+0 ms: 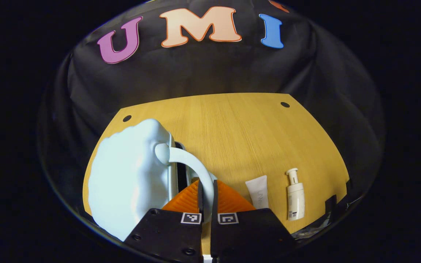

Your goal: First open the suitcase, pack the skin care products into it, and then close the suitcase.

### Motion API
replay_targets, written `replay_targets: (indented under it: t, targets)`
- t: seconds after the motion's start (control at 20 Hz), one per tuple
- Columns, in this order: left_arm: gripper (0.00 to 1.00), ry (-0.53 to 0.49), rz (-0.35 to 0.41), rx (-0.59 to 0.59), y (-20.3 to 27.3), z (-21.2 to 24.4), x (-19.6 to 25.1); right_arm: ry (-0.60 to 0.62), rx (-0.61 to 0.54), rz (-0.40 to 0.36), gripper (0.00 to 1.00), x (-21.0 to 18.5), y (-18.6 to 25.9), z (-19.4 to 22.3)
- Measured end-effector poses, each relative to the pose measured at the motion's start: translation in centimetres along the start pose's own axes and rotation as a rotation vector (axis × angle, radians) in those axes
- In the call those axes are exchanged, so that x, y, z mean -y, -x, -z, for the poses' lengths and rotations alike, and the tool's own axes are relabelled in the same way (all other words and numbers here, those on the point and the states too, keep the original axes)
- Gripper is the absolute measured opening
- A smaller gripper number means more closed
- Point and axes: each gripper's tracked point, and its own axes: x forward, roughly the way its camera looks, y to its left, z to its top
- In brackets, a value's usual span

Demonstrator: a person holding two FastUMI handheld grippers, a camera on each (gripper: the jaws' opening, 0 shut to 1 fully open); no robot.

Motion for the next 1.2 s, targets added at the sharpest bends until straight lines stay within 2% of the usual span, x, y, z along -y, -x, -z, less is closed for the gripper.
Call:
replay_targets:
  t: [0.2,0.6,0.9,1.2]
  targets:
    - [0.02,0.002,-0.017,0.070,2.6,-2.7,-2.4,-0.011,0.005,-0.022,1.00,-1.4,-0.1,0.0]
    - [0.01,0.021,-0.114,0.222,7.3,-7.5,-9.8,-0.030,0.012,-0.042,0.99,-4.0,-0.9,-0.1]
    - [0.01,0.018,-0.253,0.286,9.9,-9.8,-18.4,-0.028,0.024,-0.065,0.99,-7.0,-1.1,-0.3]
    - [0.01,-0.004,-0.357,0.303,11.8,-10.3,-26.9,-0.019,0.029,-0.089,1.00,-10.1,-1.3,-0.6]
